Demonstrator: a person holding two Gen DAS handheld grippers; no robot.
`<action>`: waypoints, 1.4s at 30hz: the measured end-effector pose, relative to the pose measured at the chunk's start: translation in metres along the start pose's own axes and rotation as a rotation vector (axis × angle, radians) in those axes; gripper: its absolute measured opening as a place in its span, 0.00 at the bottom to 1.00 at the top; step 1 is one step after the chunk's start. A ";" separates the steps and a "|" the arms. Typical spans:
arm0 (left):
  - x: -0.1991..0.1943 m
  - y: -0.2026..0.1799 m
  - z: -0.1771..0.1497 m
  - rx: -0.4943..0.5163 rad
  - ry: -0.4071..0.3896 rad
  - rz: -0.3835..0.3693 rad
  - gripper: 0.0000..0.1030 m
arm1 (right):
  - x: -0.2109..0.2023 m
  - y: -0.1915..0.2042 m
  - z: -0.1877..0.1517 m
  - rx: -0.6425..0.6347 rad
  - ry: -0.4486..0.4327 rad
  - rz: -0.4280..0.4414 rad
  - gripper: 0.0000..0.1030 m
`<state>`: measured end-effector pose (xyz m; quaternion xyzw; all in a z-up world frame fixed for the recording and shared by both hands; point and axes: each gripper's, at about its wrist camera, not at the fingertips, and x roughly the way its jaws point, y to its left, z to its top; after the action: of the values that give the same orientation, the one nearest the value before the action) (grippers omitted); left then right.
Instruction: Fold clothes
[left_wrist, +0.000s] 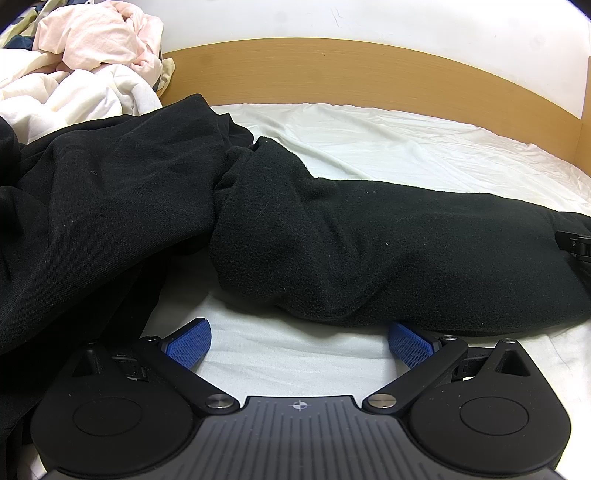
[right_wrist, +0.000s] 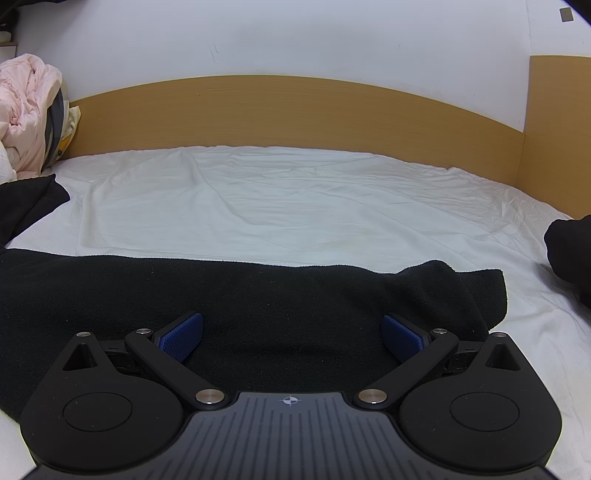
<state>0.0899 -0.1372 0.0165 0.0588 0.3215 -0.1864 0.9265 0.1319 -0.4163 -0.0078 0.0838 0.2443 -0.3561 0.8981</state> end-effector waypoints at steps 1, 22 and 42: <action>0.000 0.000 -0.001 0.000 0.000 0.000 0.99 | 0.000 0.000 0.000 0.000 0.000 0.000 1.00; 0.000 -0.001 -0.001 0.001 0.000 0.003 0.99 | 0.000 0.000 0.000 0.000 0.000 0.000 1.00; -0.001 -0.004 -0.002 0.001 -0.001 0.003 0.99 | 0.000 0.000 0.000 0.000 0.000 0.000 1.00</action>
<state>0.0867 -0.1402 0.0151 0.0596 0.3210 -0.1850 0.9269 0.1317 -0.4161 -0.0078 0.0839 0.2442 -0.3560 0.8981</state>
